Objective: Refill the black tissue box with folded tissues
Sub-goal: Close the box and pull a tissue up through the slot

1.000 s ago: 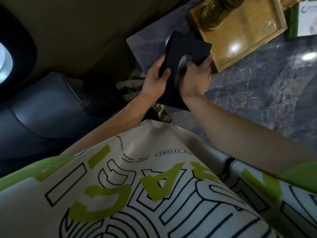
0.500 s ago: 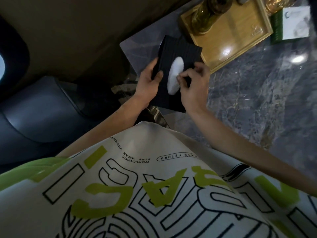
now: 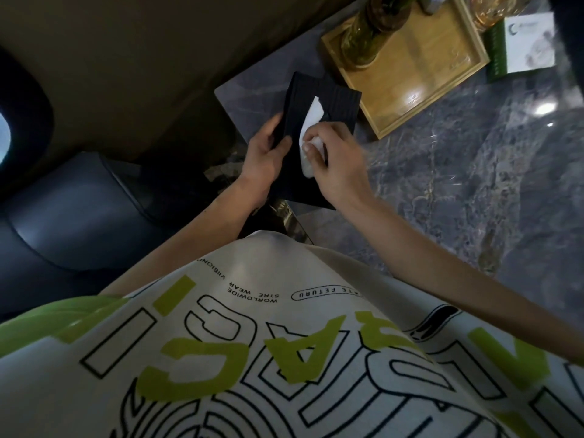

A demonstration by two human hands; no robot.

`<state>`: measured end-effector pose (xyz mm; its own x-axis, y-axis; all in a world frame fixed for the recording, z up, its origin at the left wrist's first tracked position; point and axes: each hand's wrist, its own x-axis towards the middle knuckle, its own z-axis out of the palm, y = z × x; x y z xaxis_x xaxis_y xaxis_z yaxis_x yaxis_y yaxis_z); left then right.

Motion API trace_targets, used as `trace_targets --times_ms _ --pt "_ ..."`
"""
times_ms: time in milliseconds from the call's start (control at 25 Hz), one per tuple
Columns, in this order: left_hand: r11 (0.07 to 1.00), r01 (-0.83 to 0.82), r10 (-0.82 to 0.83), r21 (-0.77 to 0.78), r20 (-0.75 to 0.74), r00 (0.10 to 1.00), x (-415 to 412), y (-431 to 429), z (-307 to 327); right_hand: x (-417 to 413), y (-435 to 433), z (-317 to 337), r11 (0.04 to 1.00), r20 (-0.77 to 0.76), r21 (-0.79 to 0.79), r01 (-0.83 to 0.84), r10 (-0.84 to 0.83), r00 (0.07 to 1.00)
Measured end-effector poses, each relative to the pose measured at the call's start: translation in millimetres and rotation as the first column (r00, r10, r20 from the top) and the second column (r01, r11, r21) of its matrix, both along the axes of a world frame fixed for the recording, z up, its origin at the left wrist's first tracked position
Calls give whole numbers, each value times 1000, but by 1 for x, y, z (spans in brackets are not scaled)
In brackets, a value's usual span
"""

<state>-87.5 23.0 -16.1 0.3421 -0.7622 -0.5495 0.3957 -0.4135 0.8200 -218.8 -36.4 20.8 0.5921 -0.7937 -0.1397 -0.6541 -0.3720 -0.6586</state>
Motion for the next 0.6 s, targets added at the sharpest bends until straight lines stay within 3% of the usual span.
trace_targets --times_ms 120,280,360,440,480,600 --pt "993 -101 109 68 -125 986 2 0 4 6 -2 2 986 123 133 97 -114 986" --pt "985 -164 171 51 -203 964 3 6 10 11 -8 5 900 257 342 269 -366 895" --pt "987 -155 159 46 -115 981 -2 9 15 9 -9 4 789 248 499 357 -525 814" --pt "990 -132 130 38 67 989 -7 12 18 6 -11 2 657 158 609 444 -649 744" --pt "993 -118 114 26 137 984 -9 13 19 4 -12 1 632 105 620 465 -654 749" --pt "999 -2 -12 48 297 955 -11 15 15 0 -14 -2 674 2 582 455 -561 828"
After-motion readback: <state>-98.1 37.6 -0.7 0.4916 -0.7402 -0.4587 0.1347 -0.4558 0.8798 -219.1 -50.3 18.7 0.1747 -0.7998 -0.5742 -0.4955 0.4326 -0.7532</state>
